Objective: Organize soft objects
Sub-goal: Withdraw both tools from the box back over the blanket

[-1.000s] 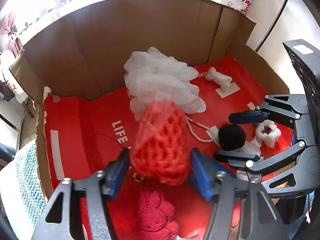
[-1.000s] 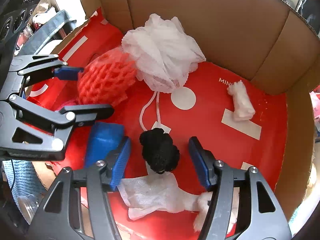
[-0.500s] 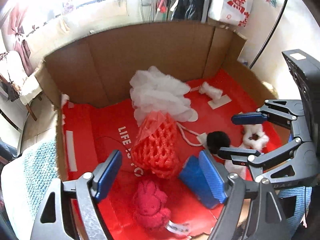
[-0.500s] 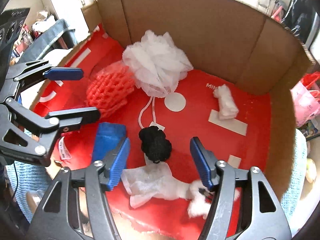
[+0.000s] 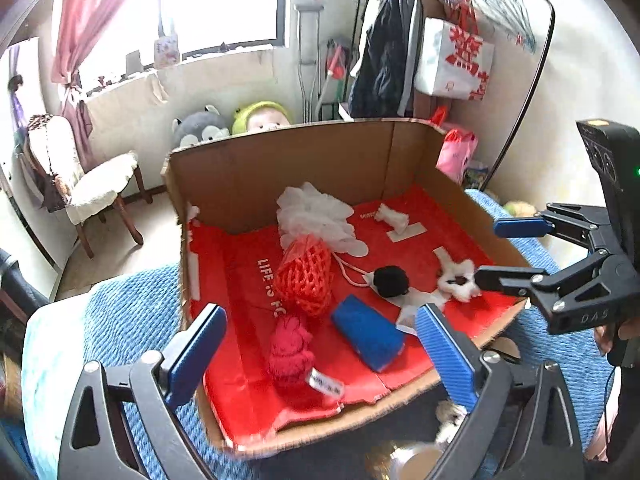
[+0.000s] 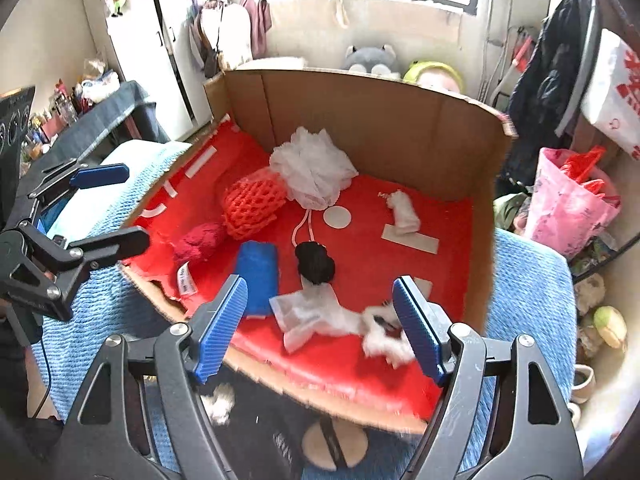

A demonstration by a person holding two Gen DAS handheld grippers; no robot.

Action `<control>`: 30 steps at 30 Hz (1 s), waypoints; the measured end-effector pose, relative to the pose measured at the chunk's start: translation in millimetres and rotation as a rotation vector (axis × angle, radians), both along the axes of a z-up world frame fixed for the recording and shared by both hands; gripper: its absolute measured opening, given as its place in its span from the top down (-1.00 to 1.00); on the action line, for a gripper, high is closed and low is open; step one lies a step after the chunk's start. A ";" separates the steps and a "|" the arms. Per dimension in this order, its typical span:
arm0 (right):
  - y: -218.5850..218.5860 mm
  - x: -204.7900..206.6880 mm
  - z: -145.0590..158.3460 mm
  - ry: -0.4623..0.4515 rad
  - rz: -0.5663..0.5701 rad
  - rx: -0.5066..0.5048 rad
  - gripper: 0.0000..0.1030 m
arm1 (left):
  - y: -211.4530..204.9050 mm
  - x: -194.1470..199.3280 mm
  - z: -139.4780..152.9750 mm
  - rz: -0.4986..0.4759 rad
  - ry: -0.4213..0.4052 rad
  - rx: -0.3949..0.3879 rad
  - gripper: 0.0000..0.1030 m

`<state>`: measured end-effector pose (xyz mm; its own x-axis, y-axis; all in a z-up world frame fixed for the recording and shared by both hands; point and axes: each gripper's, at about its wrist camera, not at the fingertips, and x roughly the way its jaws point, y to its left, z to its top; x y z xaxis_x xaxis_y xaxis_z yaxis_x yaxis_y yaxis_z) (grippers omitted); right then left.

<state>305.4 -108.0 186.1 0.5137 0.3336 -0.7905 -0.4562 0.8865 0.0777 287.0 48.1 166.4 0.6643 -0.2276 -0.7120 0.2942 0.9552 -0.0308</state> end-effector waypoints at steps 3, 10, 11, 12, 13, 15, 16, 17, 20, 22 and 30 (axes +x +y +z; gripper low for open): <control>-8.5 -21.0 11.9 -0.037 -0.011 0.018 -0.60 | 4.8 -23.1 9.6 0.020 -0.046 -0.001 -0.96; -32.0 -79.7 35.9 -0.136 -0.046 0.033 -0.74 | 11.4 -85.8 22.7 0.067 -0.143 -0.012 -0.99; -35.4 -89.4 38.7 -0.154 -0.051 0.036 -0.80 | 12.0 -94.5 23.7 0.073 -0.156 -0.012 -0.99; -40.1 -102.5 41.6 -0.174 -0.057 0.046 -0.82 | 12.2 -105.8 24.5 0.078 -0.170 -0.011 -0.99; -43.9 -112.0 43.3 -0.187 -0.062 0.053 -0.82 | 12.2 -115.5 24.8 0.079 -0.180 -0.015 -0.99; -50.0 -130.8 45.2 -0.215 -0.073 0.060 -0.82 | 11.8 -133.3 24.7 0.077 -0.197 -0.035 -0.99; -53.1 -141.5 45.3 -0.230 -0.082 0.059 -0.83 | 11.3 -143.4 24.2 0.073 -0.206 -0.048 -0.99; -55.8 -151.2 45.1 -0.243 -0.090 0.057 -0.85 | 10.8 -151.1 23.4 0.068 -0.213 -0.057 -0.99; -61.8 -177.5 41.7 -0.274 -0.104 0.053 -0.88 | 8.7 -175.1 18.0 0.061 -0.233 -0.090 -1.00; -64.8 -192.0 36.7 -0.286 -0.116 0.053 -0.88 | 7.7 -188.0 12.1 0.067 -0.236 -0.112 -1.00; -64.2 -229.7 0.7 -0.280 -0.155 0.080 -0.89 | -15.9 -222.2 -18.0 0.073 -0.249 -0.098 -1.00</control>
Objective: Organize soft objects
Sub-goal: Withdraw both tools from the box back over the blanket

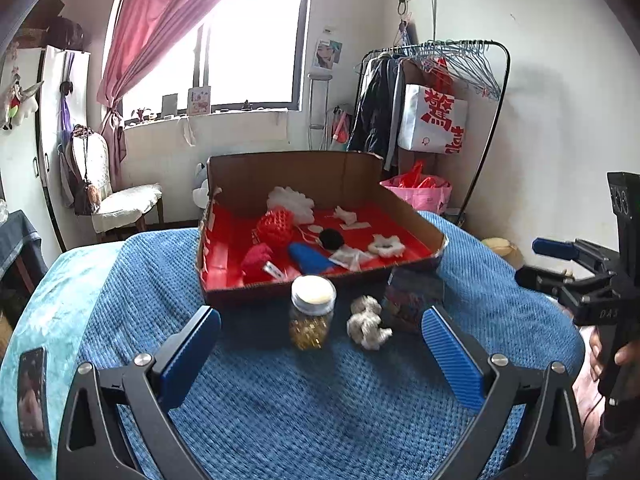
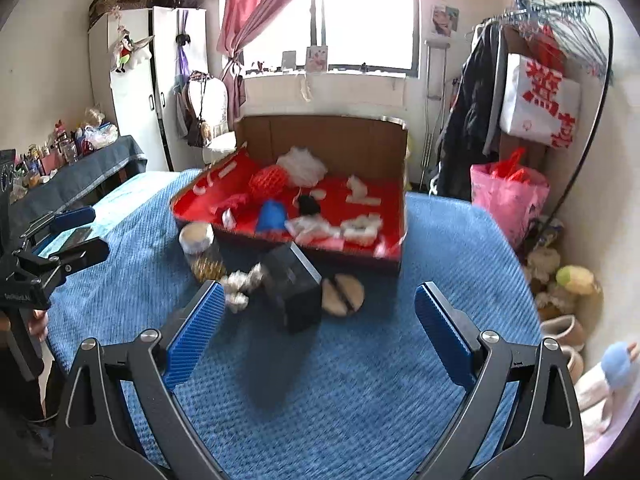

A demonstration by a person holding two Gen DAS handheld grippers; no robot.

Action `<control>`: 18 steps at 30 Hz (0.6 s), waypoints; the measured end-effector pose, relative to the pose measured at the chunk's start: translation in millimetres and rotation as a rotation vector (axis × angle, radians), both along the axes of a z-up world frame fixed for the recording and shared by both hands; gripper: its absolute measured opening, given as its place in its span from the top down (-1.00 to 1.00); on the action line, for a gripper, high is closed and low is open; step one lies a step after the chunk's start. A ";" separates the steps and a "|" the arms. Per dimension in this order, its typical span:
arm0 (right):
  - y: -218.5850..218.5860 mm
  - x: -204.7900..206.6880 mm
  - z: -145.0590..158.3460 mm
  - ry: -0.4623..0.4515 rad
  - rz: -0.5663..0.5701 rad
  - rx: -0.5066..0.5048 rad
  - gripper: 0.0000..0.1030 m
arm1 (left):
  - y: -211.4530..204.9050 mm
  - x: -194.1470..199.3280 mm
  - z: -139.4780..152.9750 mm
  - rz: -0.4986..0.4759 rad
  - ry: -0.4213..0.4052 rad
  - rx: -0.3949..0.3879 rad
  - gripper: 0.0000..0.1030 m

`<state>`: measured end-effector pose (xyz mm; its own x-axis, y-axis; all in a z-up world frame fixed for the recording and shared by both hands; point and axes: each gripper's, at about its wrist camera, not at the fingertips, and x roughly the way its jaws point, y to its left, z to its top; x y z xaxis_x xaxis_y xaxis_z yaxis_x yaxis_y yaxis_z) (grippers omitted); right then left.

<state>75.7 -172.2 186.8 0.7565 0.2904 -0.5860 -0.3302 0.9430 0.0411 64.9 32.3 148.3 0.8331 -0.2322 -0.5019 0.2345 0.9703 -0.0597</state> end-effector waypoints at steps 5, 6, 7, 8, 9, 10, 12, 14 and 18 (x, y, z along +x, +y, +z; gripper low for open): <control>12.0 -13.7 -29.8 0.012 -0.009 -0.004 -0.89 | -14.2 -4.7 -21.4 -0.028 0.043 -0.026 -1.00; 13.0 -15.3 -35.0 0.018 -0.013 -0.003 -0.89 | -16.5 -5.5 -26.1 -0.033 0.050 -0.027 -1.00; 14.3 -17.4 -40.4 0.022 -0.015 -0.002 -0.89 | -18.7 -6.0 -29.4 -0.032 0.053 -0.025 -1.00; 16.6 -18.1 -46.6 0.032 -0.012 -0.003 -0.89 | -20.6 -6.8 -33.0 -0.030 0.054 -0.023 -1.00; 18.0 -18.1 -51.4 0.040 -0.009 -0.003 -0.89 | -22.4 -7.2 -36.5 -0.029 0.055 -0.024 -1.00; 17.9 -18.6 -55.1 0.046 -0.009 -0.002 -0.89 | -23.8 -6.8 -39.5 -0.028 0.058 -0.027 -1.00; 19.2 -18.5 -63.3 0.064 -0.007 -0.002 -0.89 | -27.7 -5.6 -47.1 -0.033 0.083 -0.030 -1.00; 19.3 -17.1 -71.3 0.086 -0.006 0.000 -0.89 | -31.3 -4.2 -54.1 -0.039 0.100 -0.027 -1.00; 17.0 -13.3 -80.8 0.111 -0.011 -0.005 -0.89 | -37.5 0.6 -65.3 -0.045 0.137 -0.017 -1.00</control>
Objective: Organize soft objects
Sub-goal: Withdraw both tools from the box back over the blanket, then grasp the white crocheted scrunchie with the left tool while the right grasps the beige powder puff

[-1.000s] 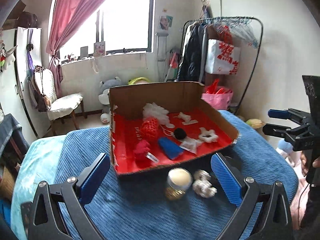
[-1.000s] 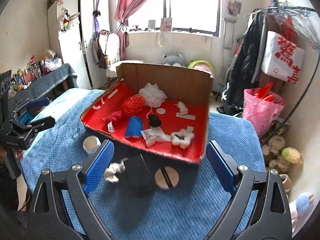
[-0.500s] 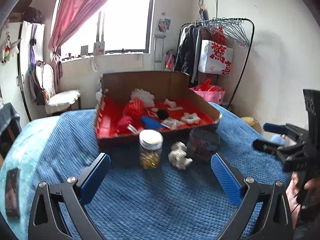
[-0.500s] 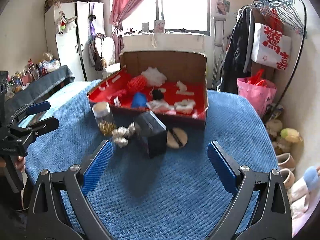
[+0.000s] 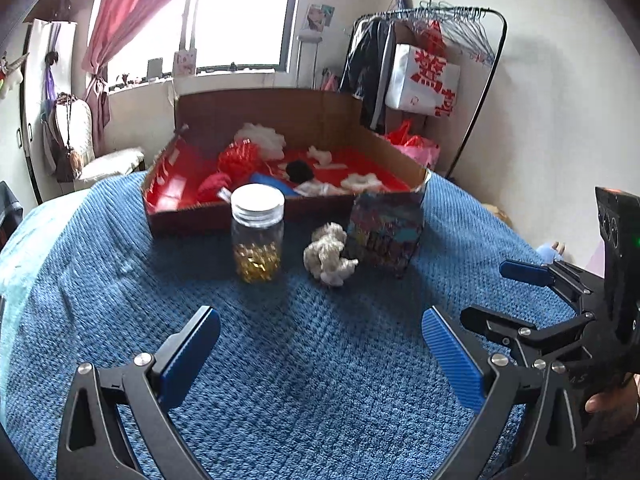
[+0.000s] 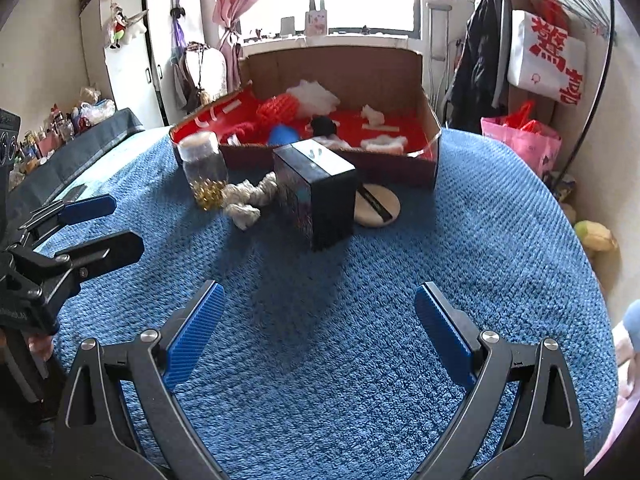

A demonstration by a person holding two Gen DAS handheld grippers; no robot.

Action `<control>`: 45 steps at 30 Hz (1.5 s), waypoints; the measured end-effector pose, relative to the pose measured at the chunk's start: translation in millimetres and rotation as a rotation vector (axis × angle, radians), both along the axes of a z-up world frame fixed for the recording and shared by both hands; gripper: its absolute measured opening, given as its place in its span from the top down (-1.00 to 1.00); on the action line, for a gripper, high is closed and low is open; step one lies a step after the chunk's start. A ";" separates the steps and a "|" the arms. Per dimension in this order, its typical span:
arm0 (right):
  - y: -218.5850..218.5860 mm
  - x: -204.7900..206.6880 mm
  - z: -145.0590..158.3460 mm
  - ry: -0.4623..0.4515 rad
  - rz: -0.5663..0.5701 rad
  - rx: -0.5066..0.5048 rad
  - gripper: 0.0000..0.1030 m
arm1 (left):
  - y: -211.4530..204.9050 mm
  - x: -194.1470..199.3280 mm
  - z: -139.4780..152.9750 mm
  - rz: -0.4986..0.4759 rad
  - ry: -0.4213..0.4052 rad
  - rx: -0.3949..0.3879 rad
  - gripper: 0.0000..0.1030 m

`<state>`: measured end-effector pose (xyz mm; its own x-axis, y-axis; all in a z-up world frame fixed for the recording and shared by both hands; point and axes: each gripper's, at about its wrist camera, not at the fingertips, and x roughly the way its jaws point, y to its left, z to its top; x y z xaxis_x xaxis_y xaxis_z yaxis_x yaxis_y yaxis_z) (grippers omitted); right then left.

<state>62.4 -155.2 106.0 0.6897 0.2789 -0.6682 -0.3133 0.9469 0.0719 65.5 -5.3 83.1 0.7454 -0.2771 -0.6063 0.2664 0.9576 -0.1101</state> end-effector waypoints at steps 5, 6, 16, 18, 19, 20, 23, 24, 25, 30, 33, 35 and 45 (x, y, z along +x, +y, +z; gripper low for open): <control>-9.3 6.6 -3.2 0.016 -0.008 0.014 -0.89 | -5.8 7.3 -4.7 -0.002 0.021 0.016 -1.00; -12.3 9.4 -3.5 0.020 -0.011 0.018 -0.89 | -5.7 9.5 -5.3 0.001 0.026 0.018 -1.00; -42.9 54.7 -7.3 0.084 0.030 0.031 -0.89 | -23.2 38.1 -7.6 -0.014 0.064 0.048 -0.94; -48.9 69.6 -8.7 0.106 0.052 0.030 -0.89 | -26.9 44.7 -7.8 -0.015 0.071 0.051 -0.88; -50.9 77.5 -10.0 0.121 0.066 0.025 -0.89 | -28.1 48.0 -8.3 -0.016 0.078 0.050 -0.85; -53.4 87.3 -11.6 0.137 0.082 0.013 -0.89 | -29.7 51.5 -8.8 -0.016 0.085 0.050 -0.82; -53.7 108.8 -15.1 0.166 0.140 -0.026 -0.88 | -33.8 60.7 -10.6 -0.019 0.103 0.050 -0.71; -53.3 114.1 -16.7 0.174 0.158 -0.034 -0.88 | -34.7 63.4 -11.6 -0.021 0.108 0.050 -0.66; -52.7 119.4 -18.3 0.181 0.185 -0.037 -0.88 | -36.0 66.6 -12.7 -0.022 0.115 0.050 -0.63; -44.4 140.6 -25.9 0.213 0.290 -0.089 -0.85 | -38.3 80.1 -18.6 -0.013 0.148 0.053 -0.50; -39.7 149.7 -30.6 0.223 0.327 -0.116 -0.70 | -39.6 85.8 -21.0 -0.010 0.161 0.053 -0.46; -38.8 154.5 -33.2 0.227 0.344 -0.126 -0.70 | -41.5 89.5 -22.4 -0.009 0.167 0.058 -0.42; -27.1 166.3 -37.6 0.186 0.447 -0.140 -0.45 | -47.1 104.2 -29.6 -0.015 0.202 0.065 -0.13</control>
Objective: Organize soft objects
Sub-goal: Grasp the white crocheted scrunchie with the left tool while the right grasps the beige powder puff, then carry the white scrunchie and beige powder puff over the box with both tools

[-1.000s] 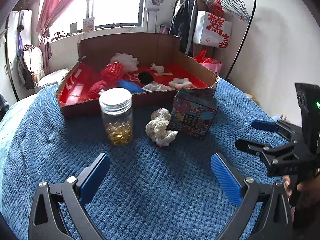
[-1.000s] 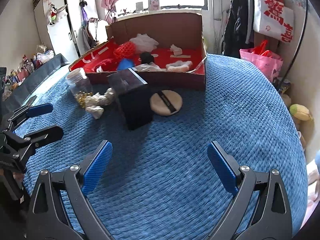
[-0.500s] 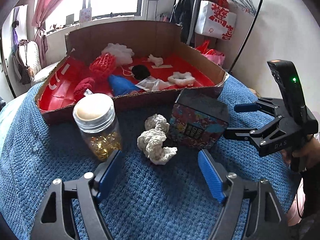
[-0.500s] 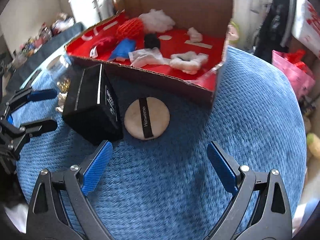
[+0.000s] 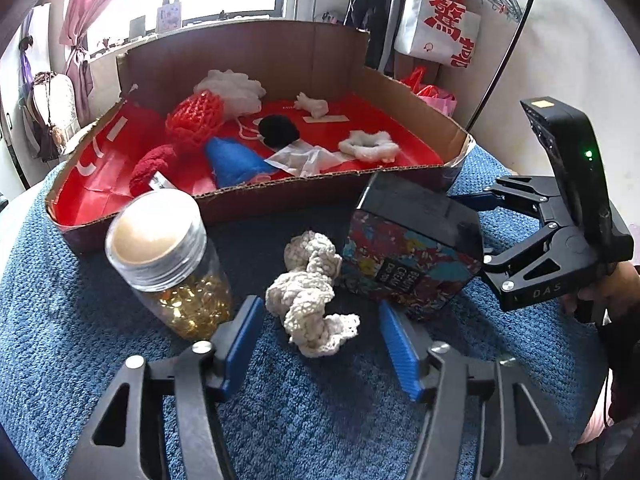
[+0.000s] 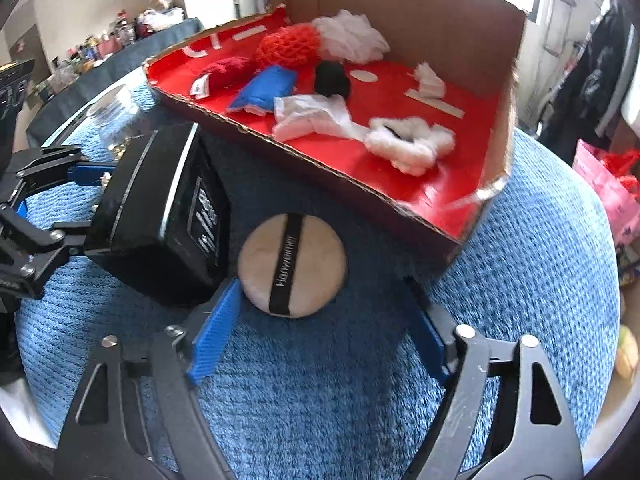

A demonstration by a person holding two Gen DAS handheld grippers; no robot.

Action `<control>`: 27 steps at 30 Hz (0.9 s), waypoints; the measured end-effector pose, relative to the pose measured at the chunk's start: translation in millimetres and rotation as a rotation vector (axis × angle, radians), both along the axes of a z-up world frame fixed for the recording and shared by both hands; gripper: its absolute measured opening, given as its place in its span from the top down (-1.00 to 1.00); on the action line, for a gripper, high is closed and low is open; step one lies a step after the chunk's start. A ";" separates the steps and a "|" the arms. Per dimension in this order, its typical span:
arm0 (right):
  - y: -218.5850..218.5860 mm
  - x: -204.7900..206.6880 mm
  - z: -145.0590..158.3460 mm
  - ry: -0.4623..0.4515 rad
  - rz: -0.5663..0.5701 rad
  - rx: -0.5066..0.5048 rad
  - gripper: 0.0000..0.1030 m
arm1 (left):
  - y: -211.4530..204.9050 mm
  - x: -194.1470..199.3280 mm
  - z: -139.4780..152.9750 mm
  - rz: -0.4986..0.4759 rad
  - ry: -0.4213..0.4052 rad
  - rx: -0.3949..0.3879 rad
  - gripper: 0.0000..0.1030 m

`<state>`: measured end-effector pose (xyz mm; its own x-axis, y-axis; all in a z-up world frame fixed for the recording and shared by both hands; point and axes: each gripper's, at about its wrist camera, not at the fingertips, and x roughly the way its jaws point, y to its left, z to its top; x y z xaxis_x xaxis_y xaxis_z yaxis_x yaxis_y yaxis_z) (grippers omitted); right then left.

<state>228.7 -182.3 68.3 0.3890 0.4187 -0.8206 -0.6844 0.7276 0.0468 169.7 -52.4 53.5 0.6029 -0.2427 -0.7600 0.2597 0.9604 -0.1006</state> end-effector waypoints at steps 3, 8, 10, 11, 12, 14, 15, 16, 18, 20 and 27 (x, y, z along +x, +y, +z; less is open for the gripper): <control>2.6 -0.2 0.2 -0.012 0.020 0.006 -0.28 | -0.8 2.8 -2.8 -0.003 0.009 -0.007 -0.03; 1.0 -3.1 3.6 -0.019 0.043 0.042 0.16 | 3.3 5.6 -3.8 0.002 0.011 -0.028 0.42; 0.5 -4.6 5.4 -0.014 0.047 0.057 0.21 | 4.3 4.7 -3.0 0.004 0.007 -0.031 0.47; 0.2 -5.8 6.8 -0.018 0.045 0.060 0.22 | 4.2 4.0 -2.6 0.002 0.006 -0.029 0.48; -0.3 -7.2 8.5 -0.024 0.040 0.058 0.23 | 4.2 3.4 -2.1 0.001 0.005 -0.028 0.48; -2.6 -9.2 12.4 -0.030 0.029 0.064 0.23 | 4.4 1.2 -0.8 -0.002 0.001 -0.027 0.50; -5.0 -11.0 15.2 -0.033 0.021 0.073 0.24 | 4.6 -0.3 0.2 -0.006 -0.002 -0.027 0.51; -6.8 -12.6 17.4 -0.036 0.013 0.076 0.24 | 5.0 -1.5 1.0 -0.009 -0.003 -0.029 0.51; -12.4 -16.3 21.4 -0.043 -0.016 0.081 0.24 | 6.7 -4.5 2.8 -0.014 -0.007 -0.039 0.52; -21.3 -23.1 26.8 -0.041 -0.050 0.106 0.24 | 8.2 -8.5 4.9 -0.022 -0.011 -0.044 0.53; -36.8 -69.1 39.4 -0.045 -0.135 0.171 0.24 | 21.6 -33.8 13.4 -0.050 -0.040 -0.064 0.53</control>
